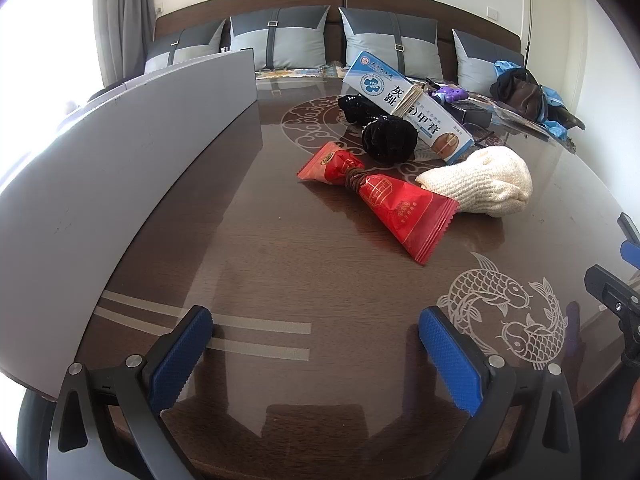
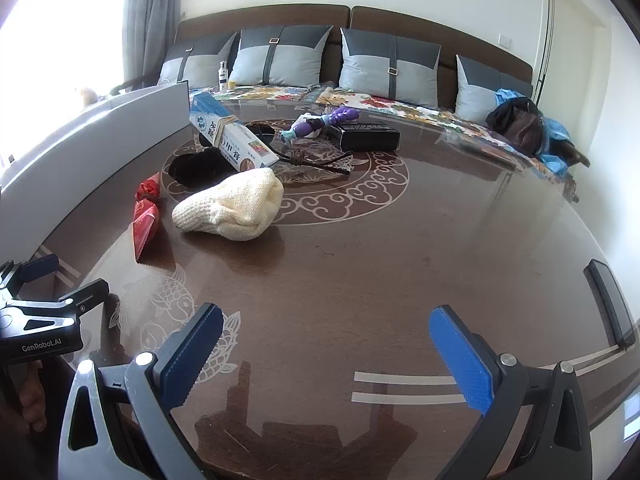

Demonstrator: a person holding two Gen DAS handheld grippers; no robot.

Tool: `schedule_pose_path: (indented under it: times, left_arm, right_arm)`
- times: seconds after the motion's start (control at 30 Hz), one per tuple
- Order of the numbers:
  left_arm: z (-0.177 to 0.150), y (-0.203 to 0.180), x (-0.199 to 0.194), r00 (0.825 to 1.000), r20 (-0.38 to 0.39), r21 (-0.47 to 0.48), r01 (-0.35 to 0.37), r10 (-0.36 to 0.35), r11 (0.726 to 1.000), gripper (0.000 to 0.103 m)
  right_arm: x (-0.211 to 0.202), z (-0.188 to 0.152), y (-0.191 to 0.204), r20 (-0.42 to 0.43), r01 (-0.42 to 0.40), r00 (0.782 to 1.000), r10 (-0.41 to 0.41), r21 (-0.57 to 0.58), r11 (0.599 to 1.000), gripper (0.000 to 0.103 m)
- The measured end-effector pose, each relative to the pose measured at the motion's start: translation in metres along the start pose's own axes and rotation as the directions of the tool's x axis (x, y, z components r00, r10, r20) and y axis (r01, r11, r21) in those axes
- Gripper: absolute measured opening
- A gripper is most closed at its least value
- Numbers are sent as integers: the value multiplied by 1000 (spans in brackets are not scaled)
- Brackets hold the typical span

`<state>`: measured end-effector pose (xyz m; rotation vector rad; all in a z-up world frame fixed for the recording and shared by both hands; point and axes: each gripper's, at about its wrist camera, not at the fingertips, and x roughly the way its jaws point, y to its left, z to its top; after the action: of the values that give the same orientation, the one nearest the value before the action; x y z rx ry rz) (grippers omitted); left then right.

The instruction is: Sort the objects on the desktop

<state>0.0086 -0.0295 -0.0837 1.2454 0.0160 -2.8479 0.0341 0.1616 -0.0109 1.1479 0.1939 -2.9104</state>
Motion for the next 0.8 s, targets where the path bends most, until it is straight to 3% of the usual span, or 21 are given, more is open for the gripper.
schedule_pose_path:
  times: [0.4, 0.8]
  left_arm:
    - [0, -1, 0, 1000, 0, 0, -1, 1, 1000, 103]
    - [1, -1, 1, 1000, -4, 13, 11, -11, 1000, 103]
  right_arm:
    - [15, -2, 8, -62, -36, 997, 35, -20, 999, 103]
    - [65, 22, 13, -196, -112, 974, 115, 24, 993, 103]
